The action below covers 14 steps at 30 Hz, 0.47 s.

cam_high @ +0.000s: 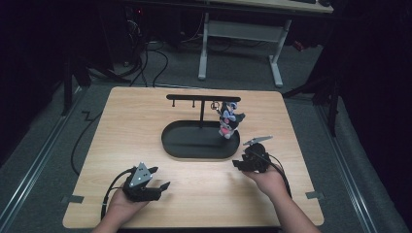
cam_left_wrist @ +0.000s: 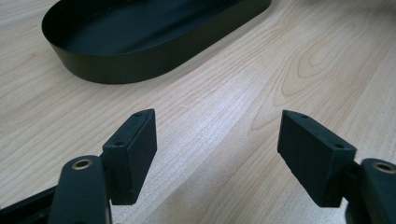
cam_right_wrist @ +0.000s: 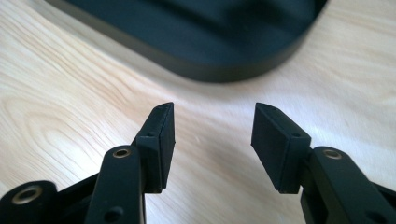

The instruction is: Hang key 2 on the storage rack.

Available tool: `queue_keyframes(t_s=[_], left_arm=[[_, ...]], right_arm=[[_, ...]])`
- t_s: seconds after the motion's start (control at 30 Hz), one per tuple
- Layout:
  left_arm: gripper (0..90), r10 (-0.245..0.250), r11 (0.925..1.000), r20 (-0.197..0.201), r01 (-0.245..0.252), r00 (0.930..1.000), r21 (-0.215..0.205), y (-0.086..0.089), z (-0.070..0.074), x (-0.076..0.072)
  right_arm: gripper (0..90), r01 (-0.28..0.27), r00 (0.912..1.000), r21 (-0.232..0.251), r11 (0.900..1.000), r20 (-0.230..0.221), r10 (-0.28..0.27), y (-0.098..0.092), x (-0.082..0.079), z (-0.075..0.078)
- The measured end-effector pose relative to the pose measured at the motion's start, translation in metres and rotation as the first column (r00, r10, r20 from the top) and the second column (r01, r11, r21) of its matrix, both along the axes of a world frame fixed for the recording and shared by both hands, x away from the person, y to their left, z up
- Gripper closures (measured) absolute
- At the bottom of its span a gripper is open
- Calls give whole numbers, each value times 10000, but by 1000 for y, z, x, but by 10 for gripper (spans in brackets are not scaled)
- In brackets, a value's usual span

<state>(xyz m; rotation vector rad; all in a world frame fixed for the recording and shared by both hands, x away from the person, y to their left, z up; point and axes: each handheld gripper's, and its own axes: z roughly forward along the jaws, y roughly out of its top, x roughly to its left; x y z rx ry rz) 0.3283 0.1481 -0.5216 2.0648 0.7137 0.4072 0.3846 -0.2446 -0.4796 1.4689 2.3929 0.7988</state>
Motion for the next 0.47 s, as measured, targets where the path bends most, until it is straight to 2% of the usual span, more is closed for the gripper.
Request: queue_keyframes(t_s=[0.13, 0.27, 0.37, 0.4, 0.47], left_arm=[[291, -17, 10000, -18, 17, 10000, 31, 0, -1, 0], [291, 28, 10000, -46, -28, 10000, 33, 0, -1, 1], [291, 41, 10000, -65, -41, 10000, 15, -1, -2, 1], [291, 41, 10000, -65, -41, 10000, 15, -1, -2, 1], [291, 38, 10000, -56, -38, 10000, -23, -1, -1, 1]], right_arm=[[462, 310, 9989, 297, 9991, 341, -320, -15, -17, -17], [442, 553, 9933, 558, 9969, 985, -606, -28, -39, -33], [426, 753, 9858, 764, 9942, 1442, -857, -36, -57, -43], [426, 753, 9858, 764, 9942, 1442, -857, -36, -57, -43], [396, 756, 9756, 1012, 9920, 1983, -946, -42, -69, -48]])
